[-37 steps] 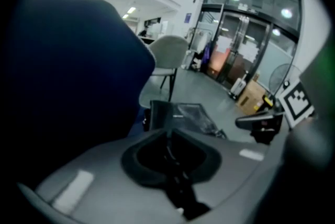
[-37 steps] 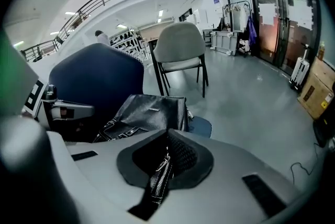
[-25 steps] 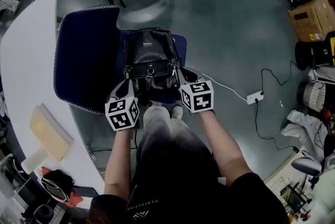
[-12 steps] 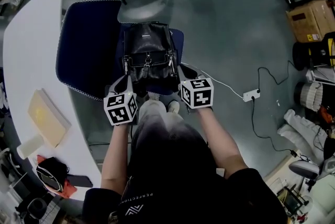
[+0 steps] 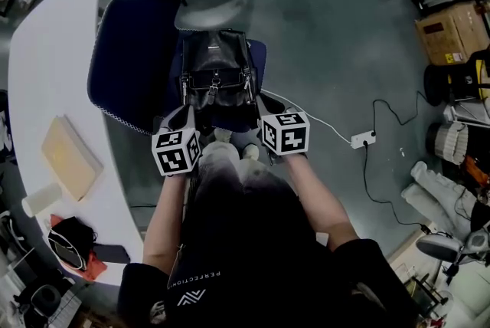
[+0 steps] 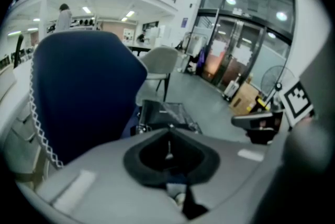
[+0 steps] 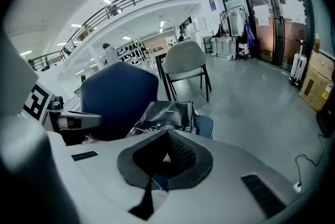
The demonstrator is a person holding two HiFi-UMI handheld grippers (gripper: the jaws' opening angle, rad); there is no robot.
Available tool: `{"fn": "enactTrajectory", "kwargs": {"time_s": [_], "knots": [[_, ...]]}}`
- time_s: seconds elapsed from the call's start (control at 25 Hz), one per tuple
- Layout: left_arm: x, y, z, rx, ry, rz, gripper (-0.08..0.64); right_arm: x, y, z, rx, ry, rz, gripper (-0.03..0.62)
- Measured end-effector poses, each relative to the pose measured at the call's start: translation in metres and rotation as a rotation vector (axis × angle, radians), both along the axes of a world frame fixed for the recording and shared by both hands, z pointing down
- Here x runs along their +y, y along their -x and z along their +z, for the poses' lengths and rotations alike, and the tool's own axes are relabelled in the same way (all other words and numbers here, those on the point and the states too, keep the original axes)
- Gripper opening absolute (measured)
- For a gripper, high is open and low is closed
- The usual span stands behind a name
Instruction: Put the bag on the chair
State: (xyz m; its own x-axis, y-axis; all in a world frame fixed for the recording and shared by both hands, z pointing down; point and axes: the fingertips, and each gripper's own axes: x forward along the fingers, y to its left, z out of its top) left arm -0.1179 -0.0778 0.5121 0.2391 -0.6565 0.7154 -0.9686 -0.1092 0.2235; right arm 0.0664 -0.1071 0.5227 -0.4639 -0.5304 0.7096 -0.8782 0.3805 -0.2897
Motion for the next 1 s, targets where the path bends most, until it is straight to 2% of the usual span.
{"fn": "enactTrajectory", "kwargs": {"time_s": [0.72,1.0], "knots": [[0.001,-0.001,-0.020,0.025,-0.027,0.015,0.015,-0.001,0.009,-0.011,0.021,-0.015,-0.009,-0.003],[0.001,0.007,-0.019,0.029,-0.012,0.017,0.015,0.000,0.016,-0.013,0.028,-0.003,-0.017,-0.003]]}}
